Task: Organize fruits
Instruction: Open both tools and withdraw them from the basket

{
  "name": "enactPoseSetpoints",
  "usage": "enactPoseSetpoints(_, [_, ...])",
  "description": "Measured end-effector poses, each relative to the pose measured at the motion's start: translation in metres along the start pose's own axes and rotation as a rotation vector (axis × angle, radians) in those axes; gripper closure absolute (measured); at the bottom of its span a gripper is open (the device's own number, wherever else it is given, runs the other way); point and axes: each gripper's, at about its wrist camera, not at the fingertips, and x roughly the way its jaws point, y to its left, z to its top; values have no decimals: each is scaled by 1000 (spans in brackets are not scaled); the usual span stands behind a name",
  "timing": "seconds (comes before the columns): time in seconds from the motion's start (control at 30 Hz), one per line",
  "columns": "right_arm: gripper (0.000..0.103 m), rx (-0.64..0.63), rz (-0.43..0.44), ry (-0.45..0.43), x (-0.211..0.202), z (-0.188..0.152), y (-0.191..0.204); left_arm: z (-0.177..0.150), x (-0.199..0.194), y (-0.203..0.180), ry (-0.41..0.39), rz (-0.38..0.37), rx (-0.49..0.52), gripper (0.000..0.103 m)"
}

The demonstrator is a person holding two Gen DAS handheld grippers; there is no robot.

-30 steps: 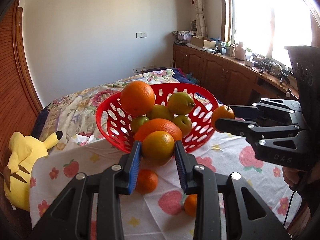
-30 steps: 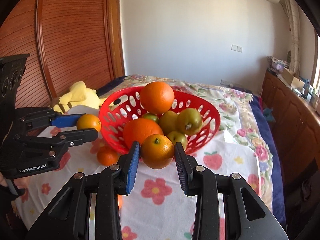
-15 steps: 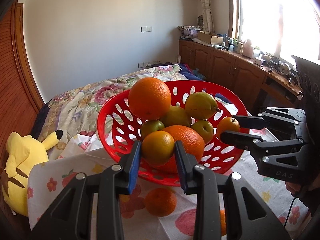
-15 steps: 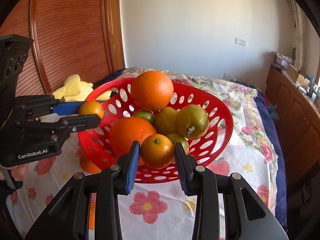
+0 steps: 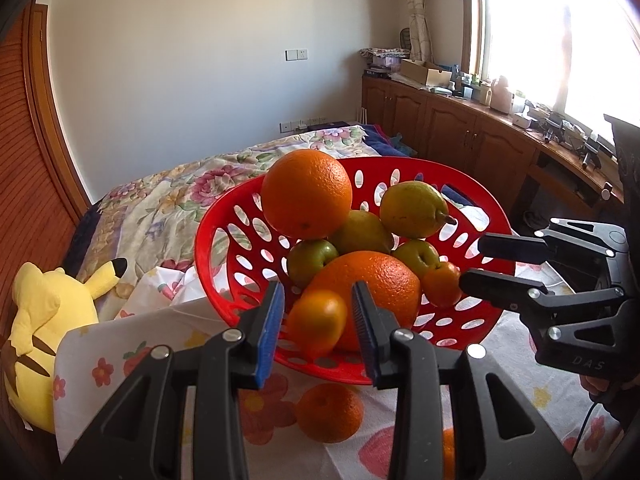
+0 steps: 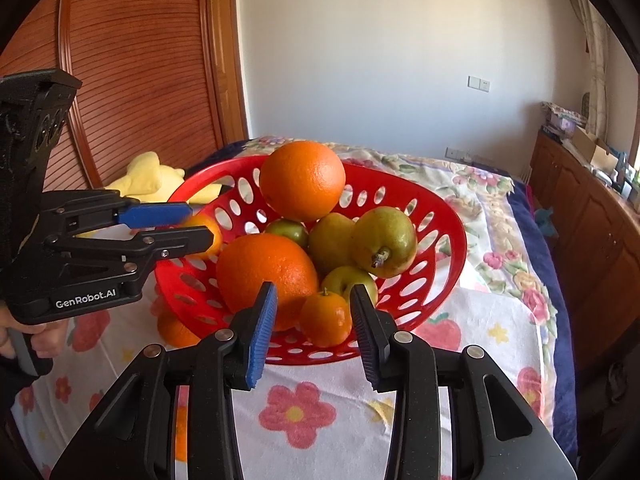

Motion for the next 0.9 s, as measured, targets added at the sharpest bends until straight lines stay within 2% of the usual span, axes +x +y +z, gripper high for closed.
enactPoseSetpoints(0.1, [65,2,-1,-8,-7,-5,1,-1,-3,1,-7,8,-2,67])
enactPoseSetpoints(0.33, [64,9,8,-37,-31,-11,9,-14,-27,10,-51,12,-36,57])
enactPoseSetpoints(0.63, [63,21,22,-51,-52,-22,26,-41,-50,16,-62,25,-45,54])
enactPoseSetpoints(0.9, [62,36,28,-19,-53,-35,37,-66,-55,18,-64,10,-66,50])
